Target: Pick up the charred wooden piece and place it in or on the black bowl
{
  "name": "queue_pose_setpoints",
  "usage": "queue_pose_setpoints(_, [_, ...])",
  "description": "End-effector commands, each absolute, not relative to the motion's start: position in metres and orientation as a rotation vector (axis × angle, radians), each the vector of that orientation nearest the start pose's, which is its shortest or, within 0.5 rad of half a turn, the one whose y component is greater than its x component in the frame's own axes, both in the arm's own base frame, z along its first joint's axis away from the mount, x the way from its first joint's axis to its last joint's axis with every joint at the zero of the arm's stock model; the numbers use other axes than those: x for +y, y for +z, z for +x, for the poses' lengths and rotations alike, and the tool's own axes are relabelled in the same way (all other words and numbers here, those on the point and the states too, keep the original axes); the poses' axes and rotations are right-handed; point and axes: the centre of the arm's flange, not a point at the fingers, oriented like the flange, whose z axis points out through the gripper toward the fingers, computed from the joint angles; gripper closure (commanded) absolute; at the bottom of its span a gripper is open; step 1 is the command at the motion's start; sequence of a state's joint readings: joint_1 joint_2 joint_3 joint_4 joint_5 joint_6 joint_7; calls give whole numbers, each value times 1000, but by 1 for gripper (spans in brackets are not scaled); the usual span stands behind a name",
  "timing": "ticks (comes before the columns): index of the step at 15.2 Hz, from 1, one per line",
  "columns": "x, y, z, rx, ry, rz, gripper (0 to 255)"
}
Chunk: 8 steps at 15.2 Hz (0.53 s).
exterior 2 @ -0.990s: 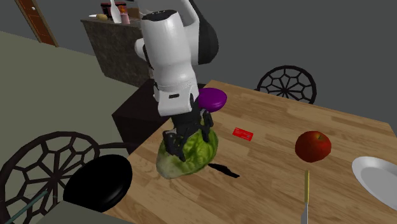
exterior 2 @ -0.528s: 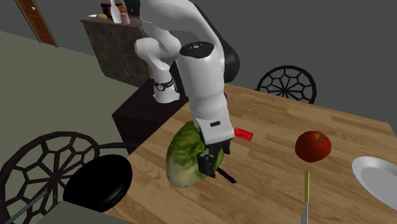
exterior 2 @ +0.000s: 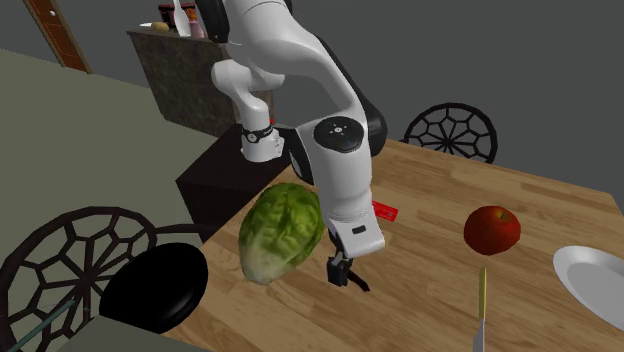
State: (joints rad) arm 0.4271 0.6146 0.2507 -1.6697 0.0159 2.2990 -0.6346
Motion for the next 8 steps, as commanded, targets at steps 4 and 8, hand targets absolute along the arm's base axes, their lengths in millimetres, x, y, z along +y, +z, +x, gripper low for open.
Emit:
queue_pose_setpoints(4, [415, 246, 545, -1754, -43, -2417, 0])
queue_pose_setpoints(8, [415, 246, 545, -1754, -43, -2417, 0])
